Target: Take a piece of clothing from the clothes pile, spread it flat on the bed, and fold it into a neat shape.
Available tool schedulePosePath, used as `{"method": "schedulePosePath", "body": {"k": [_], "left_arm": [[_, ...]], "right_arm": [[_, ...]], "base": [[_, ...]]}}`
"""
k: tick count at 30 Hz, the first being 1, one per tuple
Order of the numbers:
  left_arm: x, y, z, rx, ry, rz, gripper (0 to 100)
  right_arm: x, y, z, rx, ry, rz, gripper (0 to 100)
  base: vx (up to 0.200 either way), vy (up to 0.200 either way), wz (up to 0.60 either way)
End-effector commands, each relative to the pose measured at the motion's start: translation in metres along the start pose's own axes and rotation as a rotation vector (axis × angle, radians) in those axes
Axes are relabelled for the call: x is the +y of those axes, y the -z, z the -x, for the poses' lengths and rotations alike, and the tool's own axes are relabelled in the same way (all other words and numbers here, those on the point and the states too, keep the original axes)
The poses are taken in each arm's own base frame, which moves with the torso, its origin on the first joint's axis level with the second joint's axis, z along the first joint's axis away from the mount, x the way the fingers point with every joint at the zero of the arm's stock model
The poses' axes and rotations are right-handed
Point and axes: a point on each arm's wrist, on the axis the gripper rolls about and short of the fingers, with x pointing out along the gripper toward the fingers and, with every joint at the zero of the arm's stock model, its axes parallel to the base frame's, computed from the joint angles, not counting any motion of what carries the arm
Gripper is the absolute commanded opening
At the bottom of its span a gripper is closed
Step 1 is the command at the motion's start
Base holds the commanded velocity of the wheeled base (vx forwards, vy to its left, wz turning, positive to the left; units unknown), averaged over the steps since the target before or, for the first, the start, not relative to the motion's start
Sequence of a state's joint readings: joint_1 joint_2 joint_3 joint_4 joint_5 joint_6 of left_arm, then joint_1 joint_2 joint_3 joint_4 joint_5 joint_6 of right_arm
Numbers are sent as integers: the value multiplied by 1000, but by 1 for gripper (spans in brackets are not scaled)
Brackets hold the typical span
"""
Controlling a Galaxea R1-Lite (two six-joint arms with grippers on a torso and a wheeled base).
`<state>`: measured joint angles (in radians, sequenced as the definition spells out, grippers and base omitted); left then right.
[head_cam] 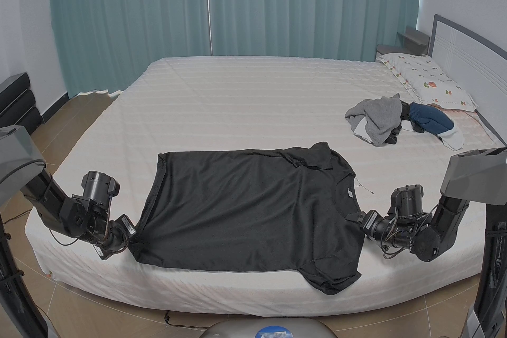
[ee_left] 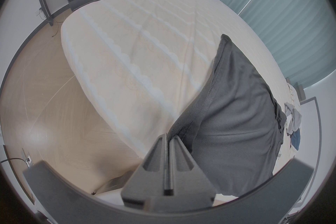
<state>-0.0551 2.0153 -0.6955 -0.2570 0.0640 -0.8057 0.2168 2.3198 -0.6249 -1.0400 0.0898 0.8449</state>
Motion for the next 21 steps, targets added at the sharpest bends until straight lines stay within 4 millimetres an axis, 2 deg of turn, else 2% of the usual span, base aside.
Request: {"method": "schedulePosePath", "body": {"k": [1, 7, 13, 21], "left_arm": [[1, -1, 0, -3, -1, 4, 0], [0, -1, -1, 11, 14, 5, 0], [0, -5, -2, 16, 34, 16, 0], [0, -6, -2, 14, 36, 22, 0]], "right_arm": [[-4, -7, -9, -19, 5, -10, 0], [2, -27, -10, -81, -29, -17, 0], [24, -42, -8, -138, -91, 40, 0], [43, -61, -14, -183, -122, 114, 0]], "base": [[0, 0, 0], [0, 0, 0], [0, 0, 0], [0, 0, 0]]}}
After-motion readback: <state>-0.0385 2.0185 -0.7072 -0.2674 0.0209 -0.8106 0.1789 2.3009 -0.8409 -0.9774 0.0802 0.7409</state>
